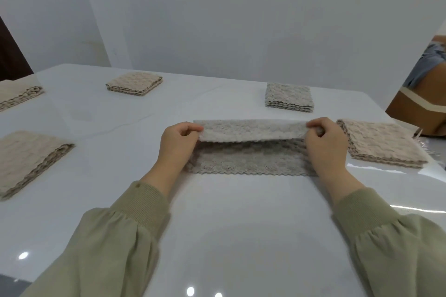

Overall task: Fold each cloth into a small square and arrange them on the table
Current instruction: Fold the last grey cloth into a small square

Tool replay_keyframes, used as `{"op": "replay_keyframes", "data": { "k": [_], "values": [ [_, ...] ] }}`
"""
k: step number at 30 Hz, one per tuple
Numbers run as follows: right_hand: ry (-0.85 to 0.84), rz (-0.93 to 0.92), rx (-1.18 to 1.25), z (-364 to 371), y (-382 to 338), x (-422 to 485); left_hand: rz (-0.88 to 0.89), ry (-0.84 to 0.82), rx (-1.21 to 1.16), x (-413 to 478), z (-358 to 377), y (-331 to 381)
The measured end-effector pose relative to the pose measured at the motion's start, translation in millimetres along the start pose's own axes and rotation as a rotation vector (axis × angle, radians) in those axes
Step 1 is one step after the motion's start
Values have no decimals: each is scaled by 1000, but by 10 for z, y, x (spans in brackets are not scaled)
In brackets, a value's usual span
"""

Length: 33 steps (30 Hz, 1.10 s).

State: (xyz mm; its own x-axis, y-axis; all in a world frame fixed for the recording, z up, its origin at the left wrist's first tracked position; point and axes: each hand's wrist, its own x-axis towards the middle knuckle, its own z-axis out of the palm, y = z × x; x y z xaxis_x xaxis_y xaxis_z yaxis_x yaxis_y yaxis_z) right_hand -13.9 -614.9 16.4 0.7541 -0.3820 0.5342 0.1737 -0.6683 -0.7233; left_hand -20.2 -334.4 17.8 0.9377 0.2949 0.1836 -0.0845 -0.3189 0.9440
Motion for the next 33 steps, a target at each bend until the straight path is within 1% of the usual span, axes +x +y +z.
{"op": "replay_keyframes", "data": {
  "k": [2,3,5,6,7,8,10,12,13,15,18,21,23,25,29,33],
  "values": [
    [-138,51,-129,-64,38,-76,-15,-75,184,-86,-38,-18],
    [-201,55,-198,-92,74,-103,13,-108,303,-119,-64,-35],
    [-295,1,-356,-140,153,-141,166,-116,594,-147,-112,-81],
    [-331,-31,-419,-155,186,-163,273,-95,690,-149,-129,-104],
    [-356,-53,-451,-166,199,-182,369,-75,725,-148,-133,-117],
    [-370,-83,-451,-172,195,-203,449,-74,724,-151,-127,-122],
    [-380,-202,-417,-160,173,-236,551,-153,716,-153,-78,-126],
    [-407,-308,-407,-131,173,-242,580,-245,717,-159,-1,-127],
    [-417,-330,-410,-119,170,-235,591,-258,718,-159,32,-128],
    [-402,-364,-412,-98,180,-210,623,-228,697,-152,79,-132],
    [-337,-433,-385,-81,180,-184,690,-157,678,-139,110,-144],
    [-206,-487,-324,-115,112,-187,774,-71,622,-150,88,-116],
    [-109,-522,-288,-178,54,-204,814,-47,576,-183,34,-76],
    [-122,-550,-305,-229,48,-227,820,-90,563,-213,-36,-66],
    [-306,-551,-353,-242,63,-344,710,-272,639,-262,-114,-108],
    [-282,-589,-326,-267,51,-300,721,-276,640,-262,-119,-99]
  ]
}}
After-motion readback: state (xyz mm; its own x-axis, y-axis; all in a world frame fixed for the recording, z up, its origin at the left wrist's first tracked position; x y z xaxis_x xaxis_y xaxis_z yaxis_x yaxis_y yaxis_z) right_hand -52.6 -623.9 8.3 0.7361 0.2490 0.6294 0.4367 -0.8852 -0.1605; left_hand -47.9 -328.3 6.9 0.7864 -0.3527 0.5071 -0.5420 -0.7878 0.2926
